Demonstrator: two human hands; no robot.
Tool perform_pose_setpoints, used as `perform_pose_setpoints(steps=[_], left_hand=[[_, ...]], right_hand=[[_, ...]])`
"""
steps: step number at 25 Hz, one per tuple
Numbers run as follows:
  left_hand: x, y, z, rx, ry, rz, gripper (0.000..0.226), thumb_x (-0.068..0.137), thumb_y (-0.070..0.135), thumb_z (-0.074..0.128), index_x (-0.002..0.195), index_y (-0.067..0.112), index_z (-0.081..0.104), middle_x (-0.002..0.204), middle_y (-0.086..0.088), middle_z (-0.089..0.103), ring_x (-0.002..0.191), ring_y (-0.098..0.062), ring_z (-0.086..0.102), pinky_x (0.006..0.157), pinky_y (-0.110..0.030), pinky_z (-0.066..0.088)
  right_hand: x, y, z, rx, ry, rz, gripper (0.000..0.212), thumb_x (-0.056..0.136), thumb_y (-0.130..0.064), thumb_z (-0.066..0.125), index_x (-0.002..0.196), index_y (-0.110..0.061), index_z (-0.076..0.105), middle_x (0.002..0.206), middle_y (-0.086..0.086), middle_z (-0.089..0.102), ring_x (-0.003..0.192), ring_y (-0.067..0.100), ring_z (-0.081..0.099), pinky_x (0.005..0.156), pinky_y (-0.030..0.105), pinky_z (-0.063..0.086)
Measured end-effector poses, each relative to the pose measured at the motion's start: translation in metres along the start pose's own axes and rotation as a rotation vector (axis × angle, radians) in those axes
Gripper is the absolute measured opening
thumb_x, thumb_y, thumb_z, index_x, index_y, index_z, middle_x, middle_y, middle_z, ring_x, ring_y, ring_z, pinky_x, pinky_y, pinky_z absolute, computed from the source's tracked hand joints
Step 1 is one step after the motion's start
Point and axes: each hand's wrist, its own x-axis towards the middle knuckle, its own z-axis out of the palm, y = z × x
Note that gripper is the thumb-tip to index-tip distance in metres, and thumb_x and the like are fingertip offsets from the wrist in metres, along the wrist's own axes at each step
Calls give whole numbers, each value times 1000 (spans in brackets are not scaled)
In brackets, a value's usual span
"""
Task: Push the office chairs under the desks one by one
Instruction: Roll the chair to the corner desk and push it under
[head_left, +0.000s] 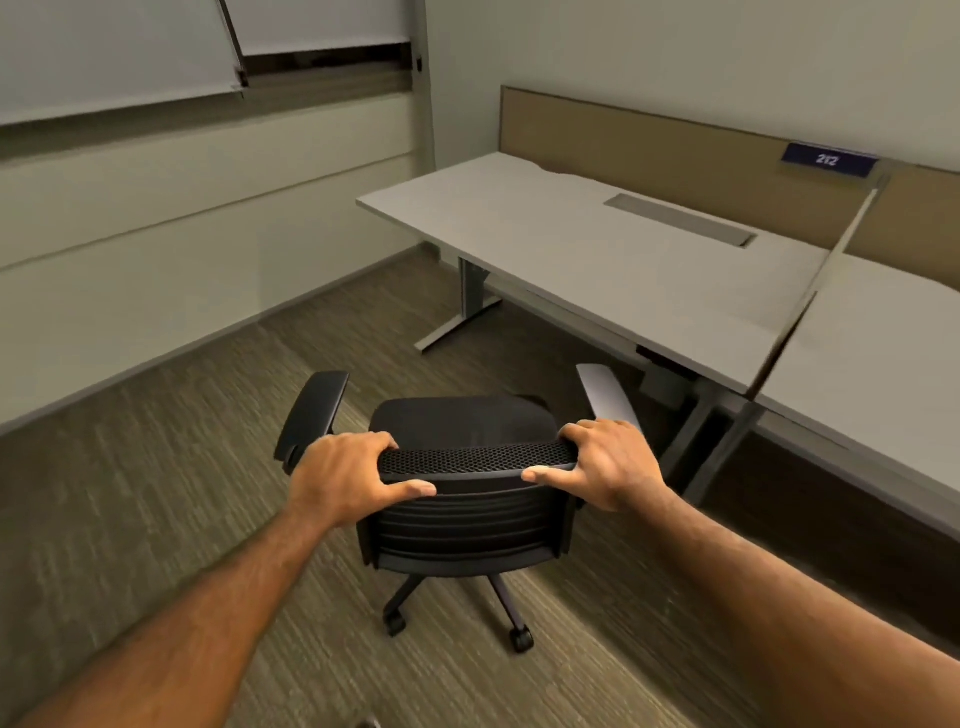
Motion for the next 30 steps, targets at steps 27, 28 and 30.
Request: perform_pose_setpoints(steps=[27, 28, 30], left_hand=[[416, -478, 35, -147, -214, -69, 98, 71, 92, 28, 148, 35, 47, 159, 1, 41, 152, -25, 24, 119, -63, 4], [425, -487, 35, -164, -224, -103, 92, 78, 88, 33, 151, 33, 44, 162, -1, 35, 154, -27, 18, 119, -63, 3], [441, -502, 37, -224, -243, -183, 86, 87, 79, 35, 156, 28, 34, 168, -4, 22, 156, -29, 4, 122, -60, 3]], right_hand=[[531, -197, 55, 35, -8, 185, 86, 79, -96, 14, 78, -20, 54, 67, -2, 57, 64, 19, 56, 69, 41, 47], [544, -203, 57, 38, -15, 184, 85, 81, -94, 14, 80, -19, 54, 70, -1, 58, 67, 20, 57, 69, 41, 46], [564, -215, 62, 91, 10, 176, 81, 86, -88, 17, 88, -18, 56, 81, 2, 61, 77, 22, 58, 74, 40, 44]])
